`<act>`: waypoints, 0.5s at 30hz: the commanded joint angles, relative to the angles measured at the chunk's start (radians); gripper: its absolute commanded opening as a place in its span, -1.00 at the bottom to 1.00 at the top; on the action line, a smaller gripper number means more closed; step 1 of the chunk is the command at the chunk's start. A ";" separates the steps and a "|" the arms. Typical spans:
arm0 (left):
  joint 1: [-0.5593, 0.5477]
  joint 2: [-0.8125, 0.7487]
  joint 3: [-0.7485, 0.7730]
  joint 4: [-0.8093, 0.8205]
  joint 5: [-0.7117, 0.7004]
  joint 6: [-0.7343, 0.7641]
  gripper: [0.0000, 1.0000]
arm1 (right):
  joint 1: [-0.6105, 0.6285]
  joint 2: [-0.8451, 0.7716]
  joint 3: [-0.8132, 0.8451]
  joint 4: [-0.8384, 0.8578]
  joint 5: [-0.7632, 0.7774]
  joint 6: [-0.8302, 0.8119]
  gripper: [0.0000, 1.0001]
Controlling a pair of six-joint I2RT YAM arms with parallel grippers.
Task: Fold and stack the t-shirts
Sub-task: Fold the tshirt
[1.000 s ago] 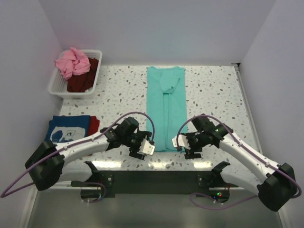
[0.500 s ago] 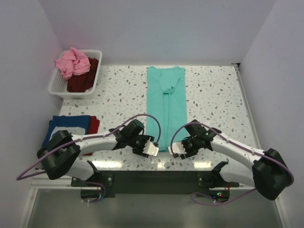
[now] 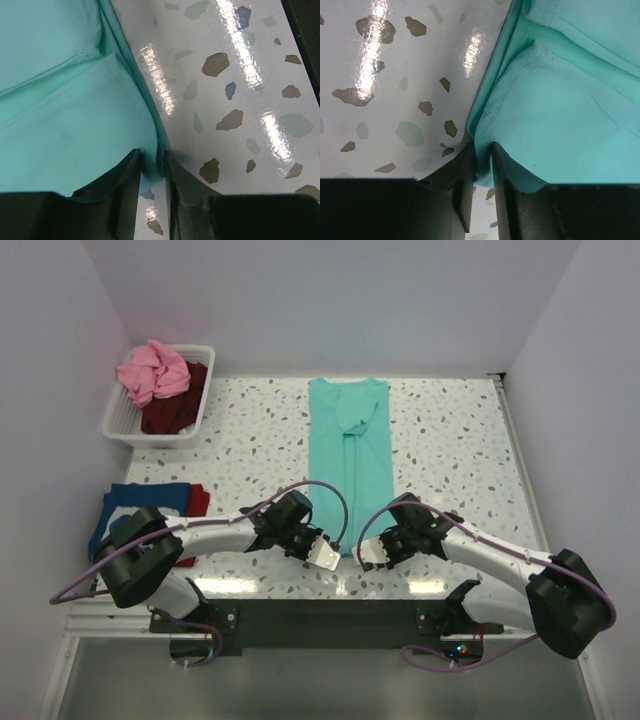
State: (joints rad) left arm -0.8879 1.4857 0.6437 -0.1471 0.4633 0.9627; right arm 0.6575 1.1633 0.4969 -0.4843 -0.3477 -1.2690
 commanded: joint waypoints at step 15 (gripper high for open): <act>-0.063 -0.140 0.010 -0.190 0.107 -0.030 -1.00 | 0.169 -0.298 -0.034 -0.199 0.001 0.128 -1.00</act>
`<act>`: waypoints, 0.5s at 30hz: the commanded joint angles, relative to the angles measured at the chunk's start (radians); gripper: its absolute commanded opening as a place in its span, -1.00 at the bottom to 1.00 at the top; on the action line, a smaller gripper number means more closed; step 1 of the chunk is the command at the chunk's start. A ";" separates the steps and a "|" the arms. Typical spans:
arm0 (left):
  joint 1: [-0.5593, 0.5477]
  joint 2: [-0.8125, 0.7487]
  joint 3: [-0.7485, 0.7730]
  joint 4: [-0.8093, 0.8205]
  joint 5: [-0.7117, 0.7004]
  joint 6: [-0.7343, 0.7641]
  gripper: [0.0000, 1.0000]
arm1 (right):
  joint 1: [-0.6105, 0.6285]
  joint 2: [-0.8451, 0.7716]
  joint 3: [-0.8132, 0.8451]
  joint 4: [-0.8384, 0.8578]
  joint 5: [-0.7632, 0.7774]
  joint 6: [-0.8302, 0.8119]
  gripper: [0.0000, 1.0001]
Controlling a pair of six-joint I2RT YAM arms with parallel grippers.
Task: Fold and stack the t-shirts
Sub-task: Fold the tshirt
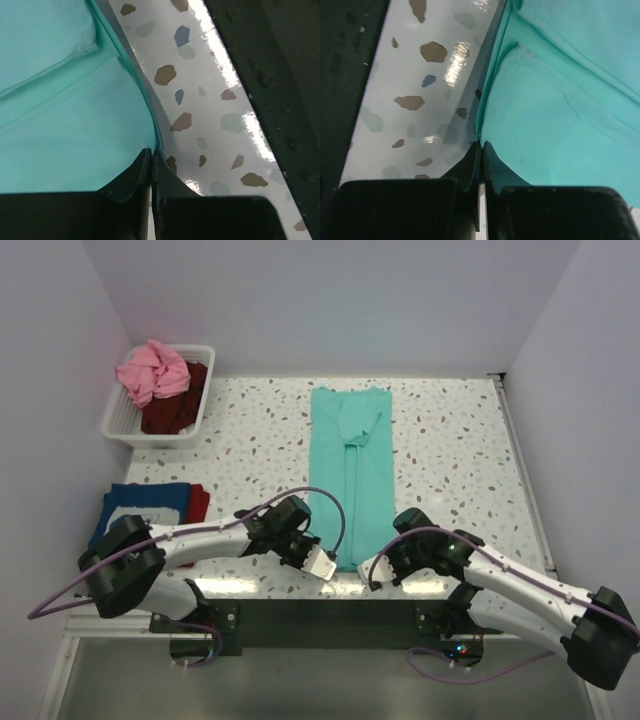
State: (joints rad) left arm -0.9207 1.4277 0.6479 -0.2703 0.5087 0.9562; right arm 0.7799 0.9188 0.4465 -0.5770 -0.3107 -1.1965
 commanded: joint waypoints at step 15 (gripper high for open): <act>0.103 -0.184 0.243 -0.288 0.151 -0.057 -1.00 | 0.078 -0.112 0.276 -0.299 -0.013 0.140 -1.00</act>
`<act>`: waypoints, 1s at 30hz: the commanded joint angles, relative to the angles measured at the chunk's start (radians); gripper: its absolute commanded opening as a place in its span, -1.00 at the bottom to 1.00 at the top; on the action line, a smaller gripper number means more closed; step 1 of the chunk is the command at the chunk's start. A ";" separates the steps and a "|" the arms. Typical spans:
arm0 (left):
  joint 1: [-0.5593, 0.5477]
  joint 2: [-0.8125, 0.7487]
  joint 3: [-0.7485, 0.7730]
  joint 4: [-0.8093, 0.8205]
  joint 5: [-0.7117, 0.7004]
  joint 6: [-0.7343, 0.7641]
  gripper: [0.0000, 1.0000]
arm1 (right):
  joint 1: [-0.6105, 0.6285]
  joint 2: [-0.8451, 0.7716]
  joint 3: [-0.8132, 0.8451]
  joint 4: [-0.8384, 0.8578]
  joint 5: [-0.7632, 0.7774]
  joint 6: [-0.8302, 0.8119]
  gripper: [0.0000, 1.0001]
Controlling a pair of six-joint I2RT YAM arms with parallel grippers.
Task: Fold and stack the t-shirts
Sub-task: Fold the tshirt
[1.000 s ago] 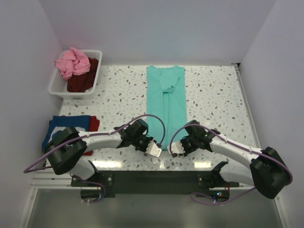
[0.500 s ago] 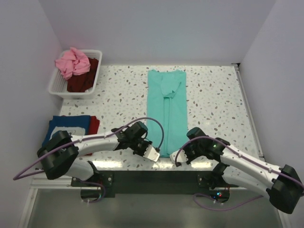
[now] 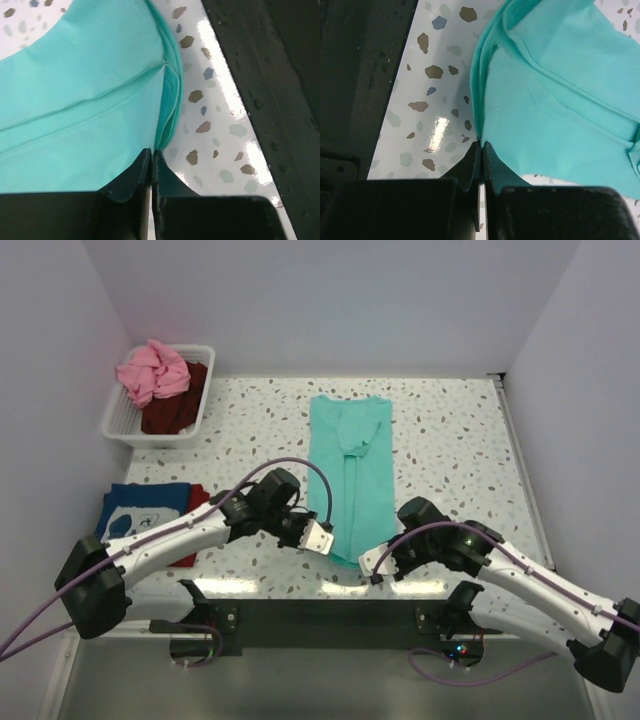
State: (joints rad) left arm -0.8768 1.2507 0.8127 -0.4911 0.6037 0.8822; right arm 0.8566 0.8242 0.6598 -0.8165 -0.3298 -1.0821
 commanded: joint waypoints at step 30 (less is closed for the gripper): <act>0.110 -0.054 0.324 -0.247 0.113 -0.020 -1.00 | -0.007 0.017 0.363 -0.274 0.018 0.011 -1.00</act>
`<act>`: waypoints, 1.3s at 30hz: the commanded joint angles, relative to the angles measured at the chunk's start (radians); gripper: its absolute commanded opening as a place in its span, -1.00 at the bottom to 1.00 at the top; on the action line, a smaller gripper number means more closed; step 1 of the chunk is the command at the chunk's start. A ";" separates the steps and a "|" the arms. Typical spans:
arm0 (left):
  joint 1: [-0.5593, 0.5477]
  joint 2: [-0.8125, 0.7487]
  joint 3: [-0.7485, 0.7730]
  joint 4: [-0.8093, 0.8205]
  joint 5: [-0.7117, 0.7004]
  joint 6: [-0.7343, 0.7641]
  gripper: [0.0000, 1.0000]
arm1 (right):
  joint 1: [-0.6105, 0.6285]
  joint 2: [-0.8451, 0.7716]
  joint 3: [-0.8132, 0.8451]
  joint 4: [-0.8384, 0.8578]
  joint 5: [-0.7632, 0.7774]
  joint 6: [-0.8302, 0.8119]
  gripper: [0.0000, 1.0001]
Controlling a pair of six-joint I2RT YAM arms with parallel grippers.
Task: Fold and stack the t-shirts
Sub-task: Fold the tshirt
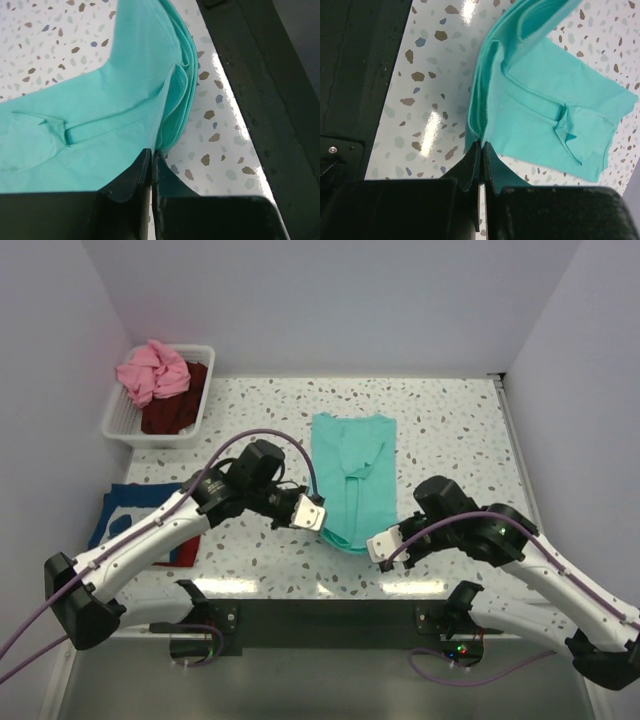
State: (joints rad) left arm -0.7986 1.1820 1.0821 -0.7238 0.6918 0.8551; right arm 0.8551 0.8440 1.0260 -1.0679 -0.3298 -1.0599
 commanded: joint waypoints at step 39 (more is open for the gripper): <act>0.315 0.613 0.446 -0.083 0.138 0.341 -1.00 | -0.495 0.645 0.240 0.072 -0.233 -0.445 -1.00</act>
State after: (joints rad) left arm -0.4946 1.7695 1.4757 -0.7757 0.7841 1.1416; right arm 0.3729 1.4658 1.2236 -1.0260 -0.5171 -1.4357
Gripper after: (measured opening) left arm 0.066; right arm 0.015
